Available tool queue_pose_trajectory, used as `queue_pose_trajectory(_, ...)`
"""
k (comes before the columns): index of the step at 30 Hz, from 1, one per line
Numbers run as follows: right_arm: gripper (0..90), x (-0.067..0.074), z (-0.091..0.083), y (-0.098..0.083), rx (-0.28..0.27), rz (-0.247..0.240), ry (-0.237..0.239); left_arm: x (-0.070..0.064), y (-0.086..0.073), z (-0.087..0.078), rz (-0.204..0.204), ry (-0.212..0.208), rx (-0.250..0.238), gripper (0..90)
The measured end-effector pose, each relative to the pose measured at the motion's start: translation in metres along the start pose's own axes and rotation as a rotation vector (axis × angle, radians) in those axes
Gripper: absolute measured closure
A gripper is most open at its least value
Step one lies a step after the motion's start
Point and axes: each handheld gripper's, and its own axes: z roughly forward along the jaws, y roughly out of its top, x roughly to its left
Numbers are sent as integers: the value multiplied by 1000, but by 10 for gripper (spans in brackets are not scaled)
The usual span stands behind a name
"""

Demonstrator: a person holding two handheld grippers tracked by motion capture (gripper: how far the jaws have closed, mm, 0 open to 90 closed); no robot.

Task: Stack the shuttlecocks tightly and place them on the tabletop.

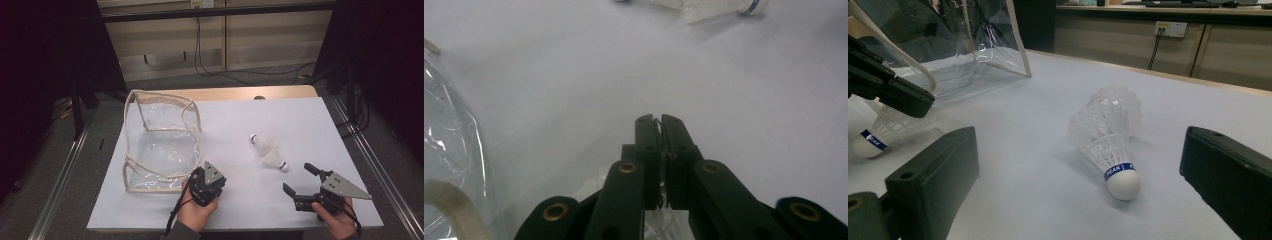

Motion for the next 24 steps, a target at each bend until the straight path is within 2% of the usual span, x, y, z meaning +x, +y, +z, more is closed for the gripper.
queue_pose_trajectory(1,17,0,0,0,-1,0,1,-2,1,-1,6,4,-8,873)
queue_pose_trajectory(3,17,0,0,0,-3,2,2,-6,3,-3,23,-16,-14,873)
queue_pose_trajectory(4,17,0,0,0,-3,2,2,-8,5,-3,11,-32,-23,874)
queue_pose_trajectory(10,17,0,0,0,-3,0,2,-15,12,-3,19,-53,-55,874)
queue_pose_trajectory(13,17,0,-1,0,-2,1,1,-20,15,-2,22,-71,-55,874)
queue_pose_trajectory(17,17,0,-1,0,-2,2,2,-27,23,1,12,-112,-72,874)
queue_pose_trajectory(24,17,0,0,1,-6,-3,4,-31,41,11,8,-127,-77,875)
